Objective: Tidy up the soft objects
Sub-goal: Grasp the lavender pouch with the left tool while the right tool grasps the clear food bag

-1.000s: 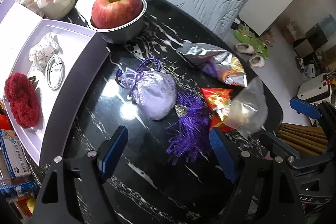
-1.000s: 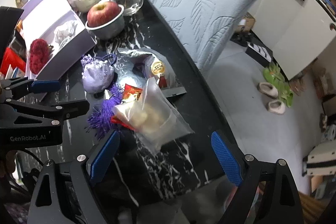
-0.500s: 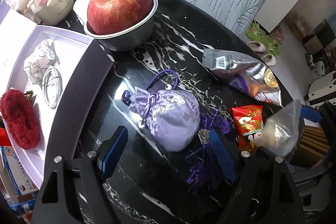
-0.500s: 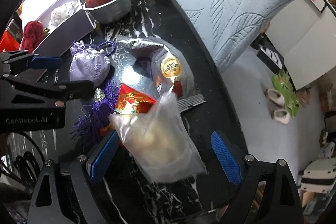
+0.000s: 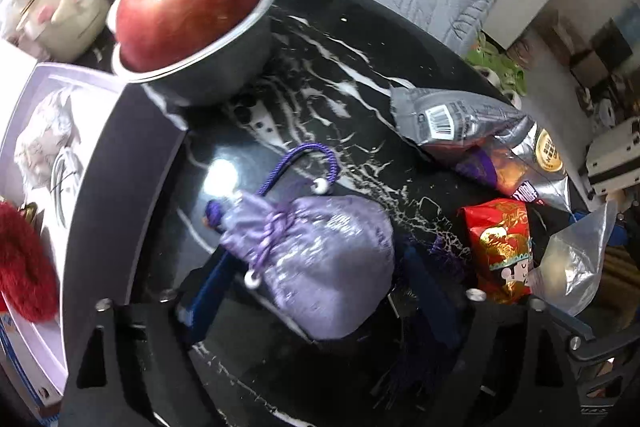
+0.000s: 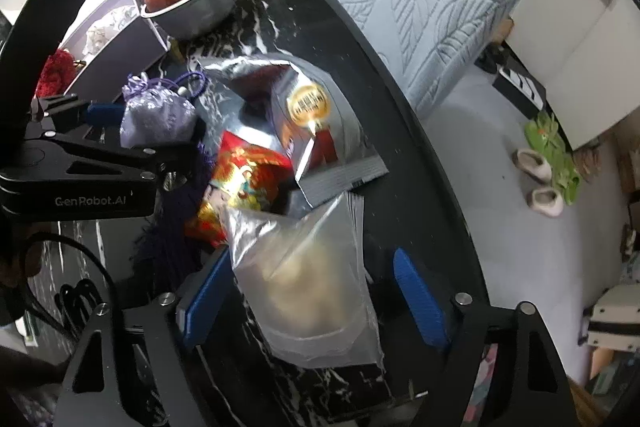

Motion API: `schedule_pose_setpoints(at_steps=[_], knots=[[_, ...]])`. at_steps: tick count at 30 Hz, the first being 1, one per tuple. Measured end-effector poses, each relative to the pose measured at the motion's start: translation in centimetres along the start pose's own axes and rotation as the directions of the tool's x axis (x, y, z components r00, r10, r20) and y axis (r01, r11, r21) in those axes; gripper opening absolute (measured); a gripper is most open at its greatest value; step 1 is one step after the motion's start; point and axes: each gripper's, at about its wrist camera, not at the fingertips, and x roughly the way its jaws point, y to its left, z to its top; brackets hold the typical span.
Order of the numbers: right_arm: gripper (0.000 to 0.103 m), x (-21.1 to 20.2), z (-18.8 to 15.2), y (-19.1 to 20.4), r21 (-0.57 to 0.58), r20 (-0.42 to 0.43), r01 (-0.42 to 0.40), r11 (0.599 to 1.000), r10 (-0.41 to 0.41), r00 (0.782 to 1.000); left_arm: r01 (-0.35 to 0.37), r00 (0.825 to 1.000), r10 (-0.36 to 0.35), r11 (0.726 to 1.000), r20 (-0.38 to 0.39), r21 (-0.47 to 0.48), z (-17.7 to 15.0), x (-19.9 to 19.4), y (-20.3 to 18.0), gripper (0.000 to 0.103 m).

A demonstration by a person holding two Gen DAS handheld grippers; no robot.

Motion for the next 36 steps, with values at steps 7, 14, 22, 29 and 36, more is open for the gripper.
schedule_pose_setpoints(at_steps=[7,14,22,29,36], knots=[[0.082,0.0,-0.6,-0.7,0.041,-0.013,0.008,0.999,-0.007,1.0,-0.001,1.0,0.001,1.0,-0.006,-0.003,0.6,0.8,-0.8,0.103],[0.081,0.7,-1.3,-1.0,0.059,-0.024,0.051,0.997,-0.05,0.998,-0.005,1.0,0.005,1.0,0.0,-0.014,1.0,1.3,-1.0,0.103],[0.045,0.1,-1.9,-2.0,0.087,0.013,0.061,0.994,-0.062,0.998,0.014,0.997,-0.017,0.999,0.071,0.04,-0.6,-1.0,-1.4,0.055],[0.038,-0.2,-1.6,-3.5,0.146,0.016,0.035,0.989,-0.038,0.999,0.05,0.997,-0.052,0.998,0.053,0.05,-0.9,-1.5,-2.0,0.047],[0.038,-0.7,-1.1,-4.5,0.171,0.033,0.034,0.985,-0.041,0.999,0.048,0.998,-0.049,0.998,0.044,0.035,-1.3,-2.6,-1.7,0.047]])
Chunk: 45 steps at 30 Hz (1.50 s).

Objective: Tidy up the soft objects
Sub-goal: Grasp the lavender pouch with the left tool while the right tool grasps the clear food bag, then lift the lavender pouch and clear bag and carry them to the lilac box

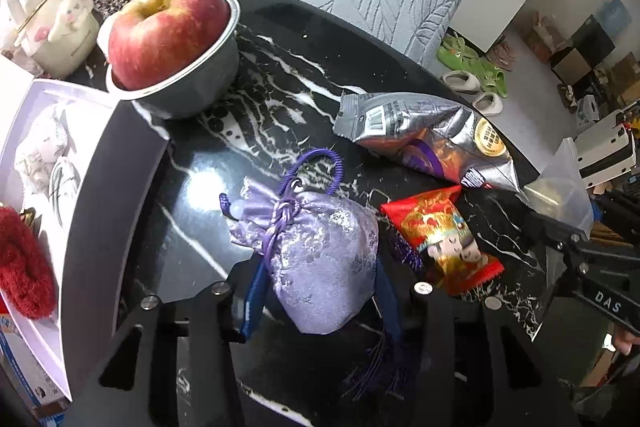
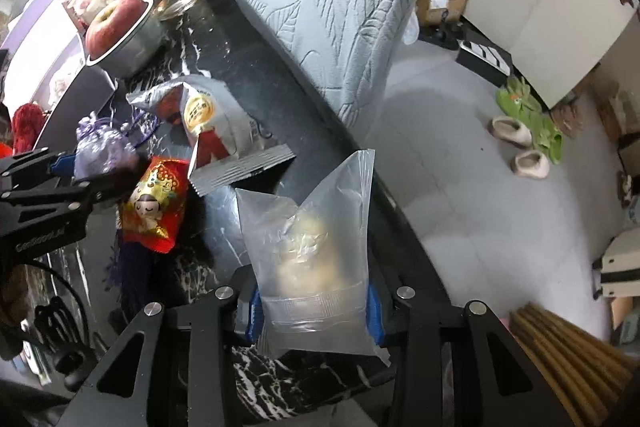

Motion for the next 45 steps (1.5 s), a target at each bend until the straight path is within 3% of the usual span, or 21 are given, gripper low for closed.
schedule_pose_setpoints(at_steps=[9,27,36,45], knots=[[0.038,-0.5,-1.4,1.1,-0.046,0.001,-0.006,0.999,0.006,1.0,0.025,1.0,-0.025,0.999,-0.006,-0.038,-2.8,-1.6,-0.7,0.047],[0.038,-3.3,-9.3,6.6,-0.177,-0.03,-0.056,0.983,0.051,0.998,0.058,0.998,-0.057,0.995,0.011,-0.086,-12.8,-5.4,-2.6,0.047],[0.038,-4.2,-12.4,11.5,-0.317,-0.076,-0.144,0.937,0.126,0.989,0.03,0.999,-0.023,0.979,0.04,-0.199,-18.0,-8.7,-0.5,0.047],[0.038,-5.0,-13.4,17.0,-0.472,-0.122,-0.229,0.851,0.194,0.973,-0.009,0.997,0.032,0.944,0.065,-0.329,-21.9,-11.2,1.7,0.047]])
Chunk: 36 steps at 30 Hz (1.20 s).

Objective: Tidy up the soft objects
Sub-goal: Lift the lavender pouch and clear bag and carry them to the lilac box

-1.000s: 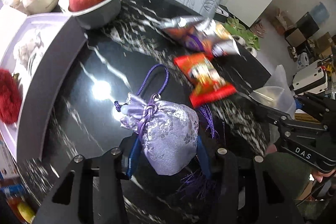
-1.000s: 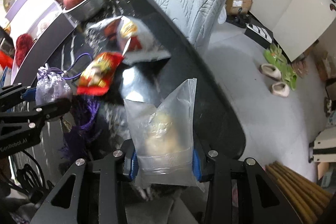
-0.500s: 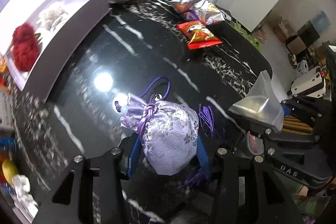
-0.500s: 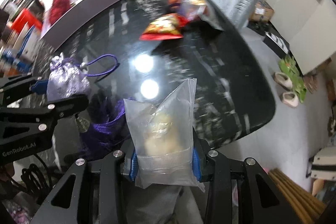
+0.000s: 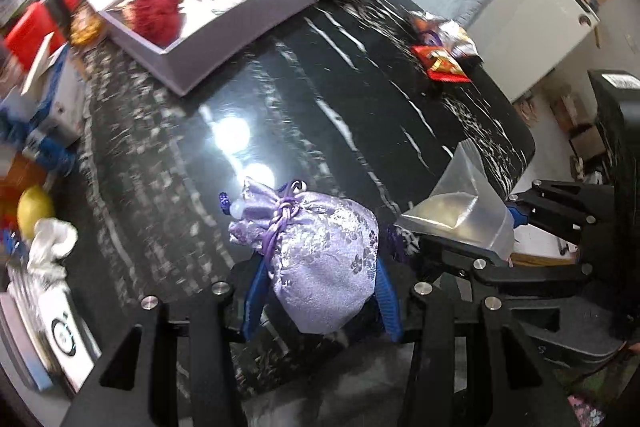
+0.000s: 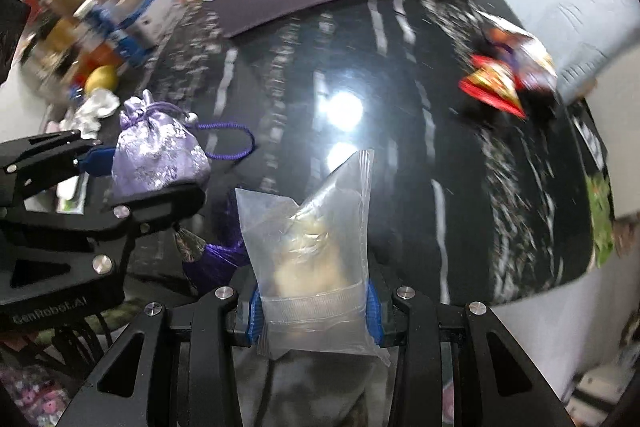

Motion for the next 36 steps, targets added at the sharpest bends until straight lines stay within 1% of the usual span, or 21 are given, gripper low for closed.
schedule_pose_setpoints(at_steps=[6,9,14,18,21,23,25,27,31,36], knots=[[0.038,-1.3,2.3,3.0,-0.102,0.04,-0.024,0.994,0.028,0.999,-0.03,0.998,0.033,0.998,0.053,-0.058,0.1,-2.4,1.9,0.047],[0.038,-2.9,3.8,4.0,-0.144,0.075,-0.027,0.989,0.038,0.996,-0.041,0.994,0.049,0.996,0.095,-0.084,0.6,-4.2,2.9,0.047],[0.038,-5.8,6.0,5.5,-0.2,0.146,-0.016,0.98,0.046,0.988,-0.056,0.981,0.076,0.992,0.18,-0.111,2.0,-7.6,4.1,0.047],[0.038,-8.4,7.7,6.4,-0.237,0.208,-0.003,0.972,0.053,0.977,-0.068,0.964,0.094,0.991,0.248,-0.115,3.4,-10.3,4.7,0.047],[0.038,-10.4,9.3,7.1,-0.263,0.259,0.011,0.965,0.059,0.964,-0.077,0.947,0.108,0.991,0.303,-0.114,4.7,-12.3,5.1,0.047],[0.038,-11.6,10.5,7.4,-0.277,0.292,0.018,0.961,0.066,0.954,-0.079,0.939,0.111,0.991,0.325,-0.11,5.6,-13.3,5.3,0.047],[0.038,-12.7,11.7,7.5,-0.283,0.312,0.015,0.959,0.078,0.947,-0.08,0.932,0.113,0.991,0.345,-0.108,6.6,-14.3,5.4,0.047],[0.038,-13.6,12.9,7.6,-0.29,0.331,0.007,0.957,0.093,0.939,-0.087,0.921,0.122,0.99,0.371,-0.109,7.6,-15.4,5.5,0.047],[0.038,-15.2,15.4,7.5,-0.322,0.368,0.007,0.947,0.118,0.922,-0.113,0.892,0.155,0.986,0.424,-0.122,10.0,-17.3,6.0,0.047],[0.038,-16.2,19.0,7.1,-0.354,0.393,0.014,0.935,0.135,0.909,-0.131,0.866,0.183,0.981,0.466,-0.14,13.2,-18.5,6.9,0.047]])
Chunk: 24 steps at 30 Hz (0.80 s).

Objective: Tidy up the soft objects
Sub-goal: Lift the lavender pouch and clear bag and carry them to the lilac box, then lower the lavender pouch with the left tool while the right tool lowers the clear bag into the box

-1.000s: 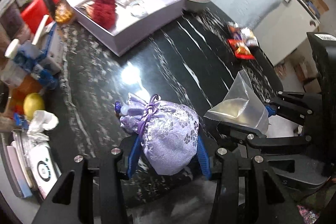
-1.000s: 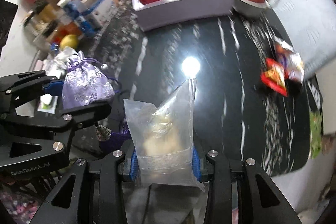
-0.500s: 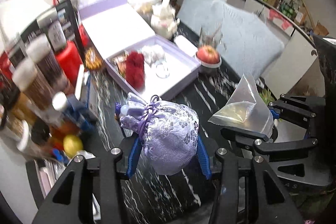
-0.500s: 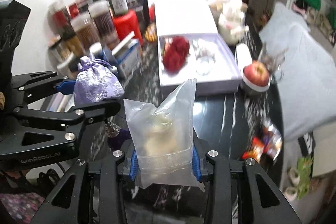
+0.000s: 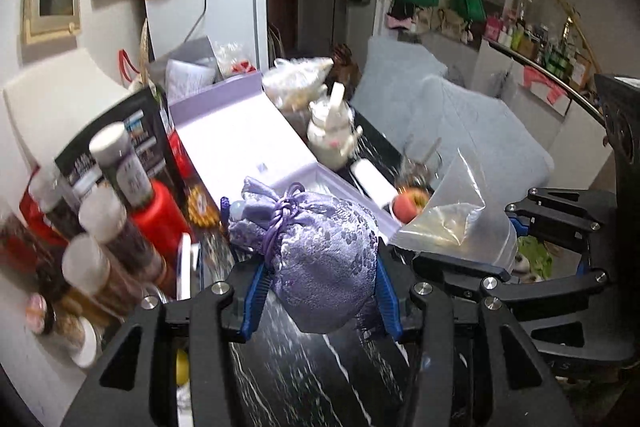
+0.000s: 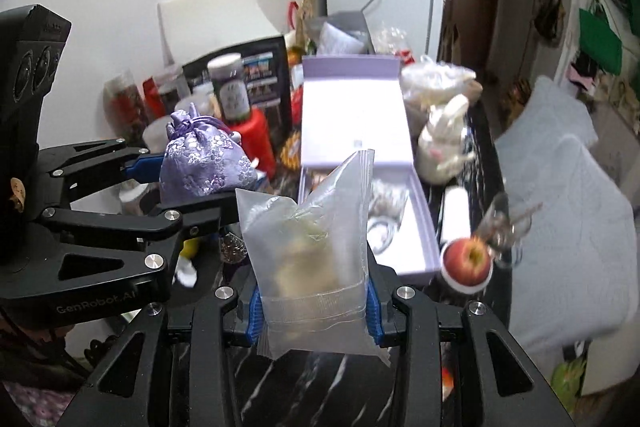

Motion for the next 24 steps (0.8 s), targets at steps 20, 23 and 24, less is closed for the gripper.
schedule_pose_setpoints(at_steps=[20,23,24], knots=[[0.039,9.4,8.2,-7.6,-0.014,-0.02,-0.009,1.0,0.009,1.0,-0.049,0.997,0.048,0.999,-0.052,-0.02,8.2,11.1,3.6,0.047],[0.039,11.6,7.8,-8.8,0.011,-0.061,-0.014,1.0,0.015,0.998,-0.04,0.993,0.038,0.999,-0.11,-0.013,7.8,13.9,3.8,0.047],[0.039,12.1,7.6,-9.0,0.017,-0.072,-0.014,1.0,0.015,0.997,-0.038,0.992,0.037,0.999,-0.125,-0.012,7.6,14.6,3.8,0.047]])
